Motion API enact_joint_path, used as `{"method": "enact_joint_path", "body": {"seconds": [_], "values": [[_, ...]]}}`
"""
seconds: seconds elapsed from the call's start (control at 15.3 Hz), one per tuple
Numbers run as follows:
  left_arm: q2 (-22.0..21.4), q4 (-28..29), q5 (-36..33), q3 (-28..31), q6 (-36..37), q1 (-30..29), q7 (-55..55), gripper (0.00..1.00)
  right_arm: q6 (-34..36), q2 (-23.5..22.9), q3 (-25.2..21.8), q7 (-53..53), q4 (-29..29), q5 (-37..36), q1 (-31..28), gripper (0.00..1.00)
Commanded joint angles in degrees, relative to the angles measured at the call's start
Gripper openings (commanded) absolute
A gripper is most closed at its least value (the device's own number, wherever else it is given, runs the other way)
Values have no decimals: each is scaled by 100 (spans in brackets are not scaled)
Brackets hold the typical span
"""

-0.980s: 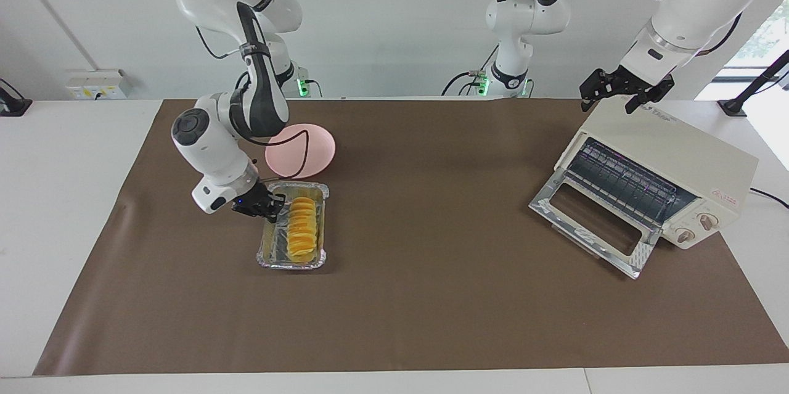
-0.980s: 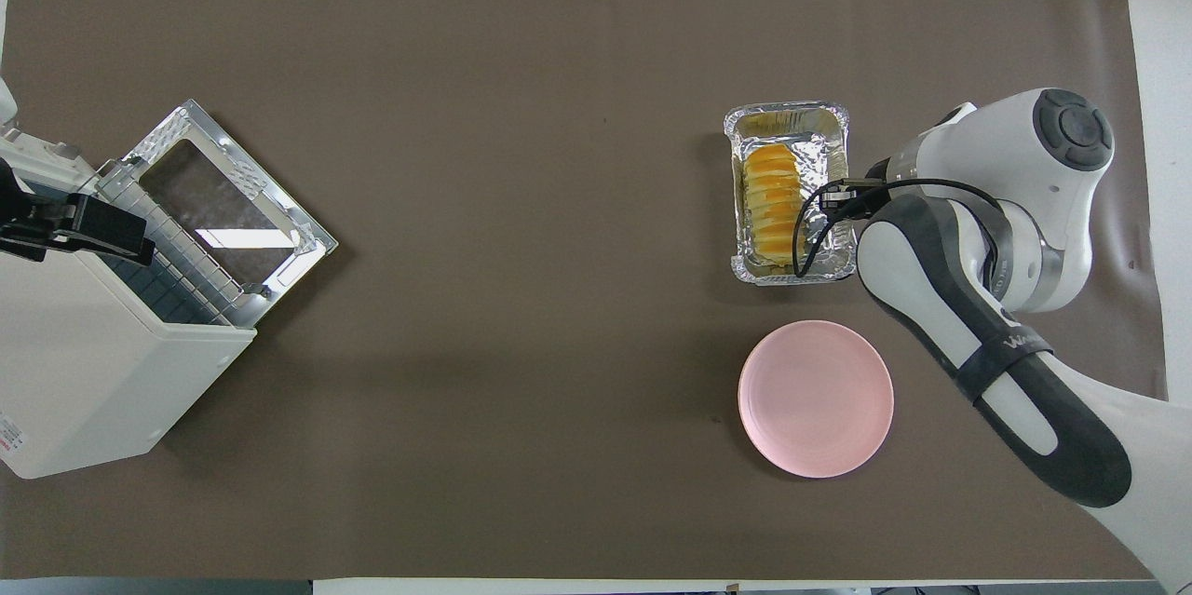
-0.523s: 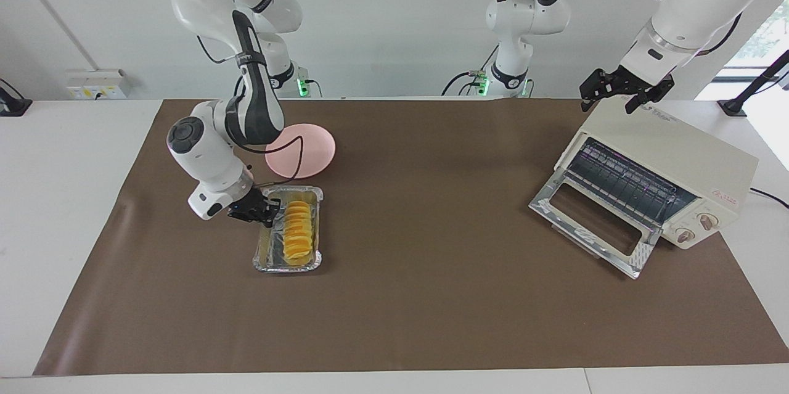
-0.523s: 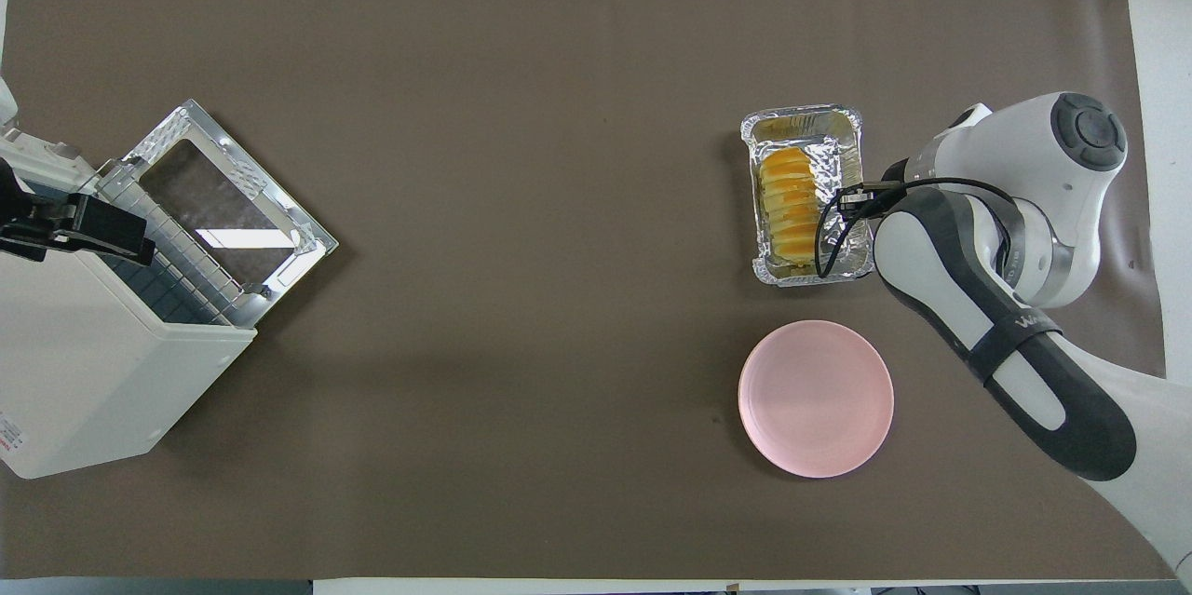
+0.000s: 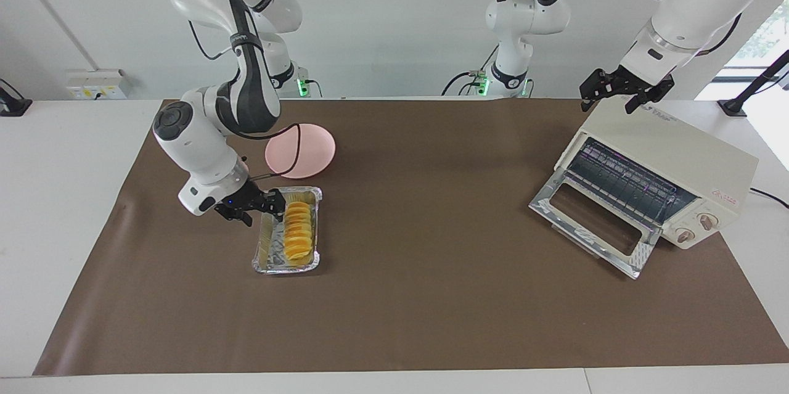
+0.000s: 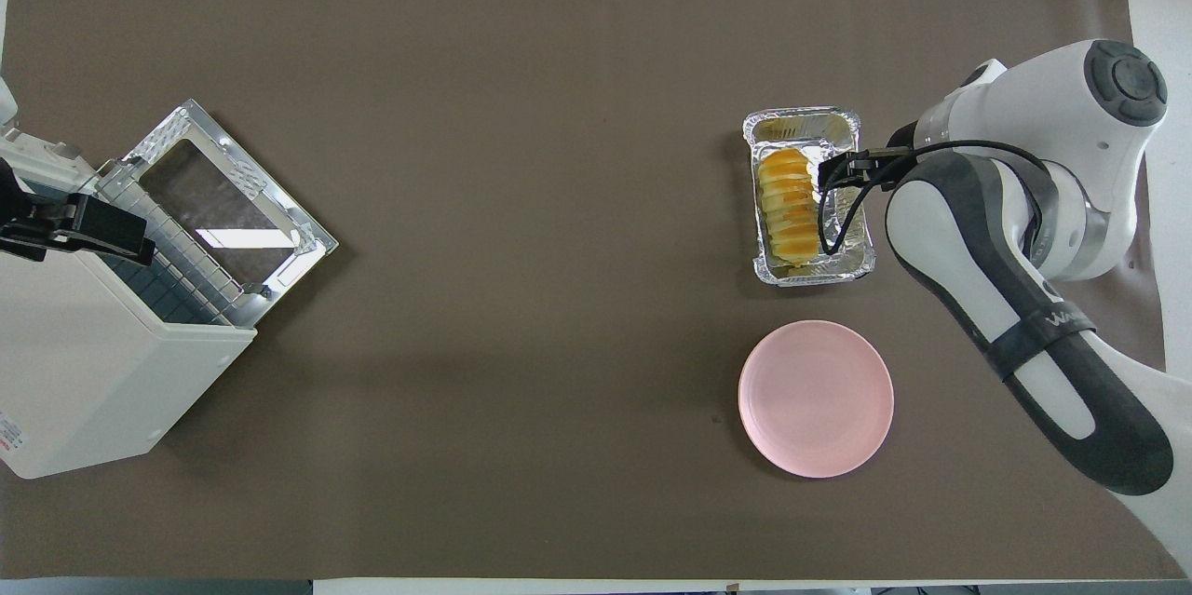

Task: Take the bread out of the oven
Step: 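Grasp the yellow bread slices in the tray with the right gripper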

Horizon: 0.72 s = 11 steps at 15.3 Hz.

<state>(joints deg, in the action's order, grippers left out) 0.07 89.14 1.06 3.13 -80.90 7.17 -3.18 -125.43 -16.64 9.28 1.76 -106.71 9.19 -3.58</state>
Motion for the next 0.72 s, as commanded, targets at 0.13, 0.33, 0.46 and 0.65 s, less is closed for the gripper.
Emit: {"method": "enact_joint_path", "body": {"seconds": [0.13,0.33,0.46,0.65], "values": [[-166,173,70,-31,4,-58,-16,100,-402,-14,22,-237,-323,57,226,100],[-166,173,70,-23,4,-58,-16,100,-535,-14,30,-255,-465,57,322,100],[-166,173,70,-23,4,-58,-16,100,-544,-14,22,-307,-526,57,428,100],[-166,173,70,-23,4,-58,-16,100,-553,-23,30,-316,-622,57,428,91]]}}
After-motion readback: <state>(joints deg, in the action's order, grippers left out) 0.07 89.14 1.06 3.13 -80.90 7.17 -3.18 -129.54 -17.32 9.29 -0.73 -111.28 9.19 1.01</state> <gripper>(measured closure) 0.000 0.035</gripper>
